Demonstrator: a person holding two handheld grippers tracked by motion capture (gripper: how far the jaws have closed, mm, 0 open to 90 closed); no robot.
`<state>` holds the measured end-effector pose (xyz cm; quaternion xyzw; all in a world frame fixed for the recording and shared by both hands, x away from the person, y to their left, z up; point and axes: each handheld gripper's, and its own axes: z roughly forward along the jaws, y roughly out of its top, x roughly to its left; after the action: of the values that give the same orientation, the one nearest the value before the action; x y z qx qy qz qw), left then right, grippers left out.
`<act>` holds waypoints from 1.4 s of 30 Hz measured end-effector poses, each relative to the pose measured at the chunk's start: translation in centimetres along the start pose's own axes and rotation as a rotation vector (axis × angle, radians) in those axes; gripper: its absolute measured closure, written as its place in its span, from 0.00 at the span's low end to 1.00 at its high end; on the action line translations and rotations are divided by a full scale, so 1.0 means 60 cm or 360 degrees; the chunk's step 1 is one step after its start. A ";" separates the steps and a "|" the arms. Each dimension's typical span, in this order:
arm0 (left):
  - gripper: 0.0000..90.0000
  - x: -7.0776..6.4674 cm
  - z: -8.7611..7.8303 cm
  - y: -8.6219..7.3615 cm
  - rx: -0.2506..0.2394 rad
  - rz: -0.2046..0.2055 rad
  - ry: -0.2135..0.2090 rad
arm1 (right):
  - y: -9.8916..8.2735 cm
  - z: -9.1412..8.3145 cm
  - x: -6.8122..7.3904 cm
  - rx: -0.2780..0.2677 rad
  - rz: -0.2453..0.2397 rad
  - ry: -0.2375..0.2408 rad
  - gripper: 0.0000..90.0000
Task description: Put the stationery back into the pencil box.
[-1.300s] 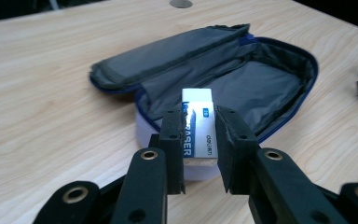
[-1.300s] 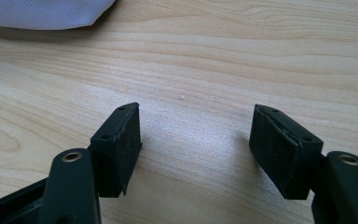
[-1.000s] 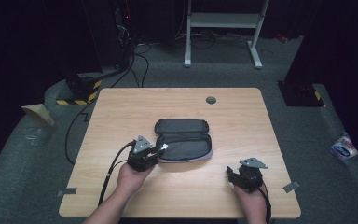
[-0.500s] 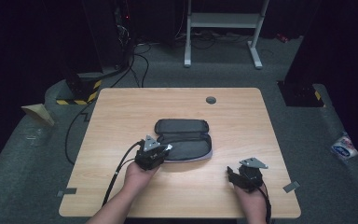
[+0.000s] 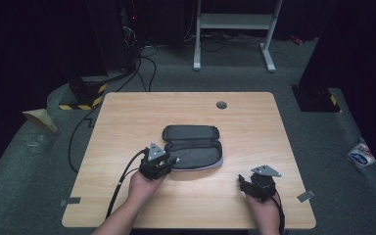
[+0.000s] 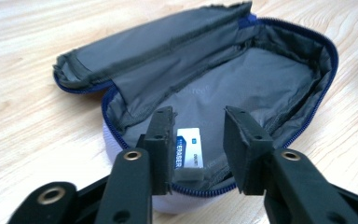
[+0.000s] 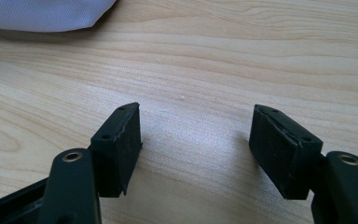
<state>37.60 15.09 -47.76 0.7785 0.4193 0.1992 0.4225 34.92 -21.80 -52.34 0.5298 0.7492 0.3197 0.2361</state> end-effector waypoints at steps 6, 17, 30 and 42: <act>0.63 0.020 -0.022 -0.009 -0.0039 -0.0021 0.0021 | 0.000 0.000 0.000 0.0000 -0.0001 0.0000 0.37; 0.51 0.089 -0.056 -0.067 0.0014 -0.0126 0.0090 | 0.000 0.000 0.000 0.0000 0.0001 0.0001 0.37; 0.36 0.191 -0.093 -0.133 0.0188 -0.0196 0.0252 | 0.000 0.000 0.000 0.0000 0.0002 0.0000 0.37; 0.16 0.172 -0.127 -0.181 0.0204 -0.0042 0.0381 | 0.000 0.000 0.000 -0.0001 -0.0003 -0.0001 0.37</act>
<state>33.13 30.47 -52.89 0.7689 0.4890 0.2579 0.3213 34.96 -21.81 -52.34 0.5290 0.7496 0.3196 0.2369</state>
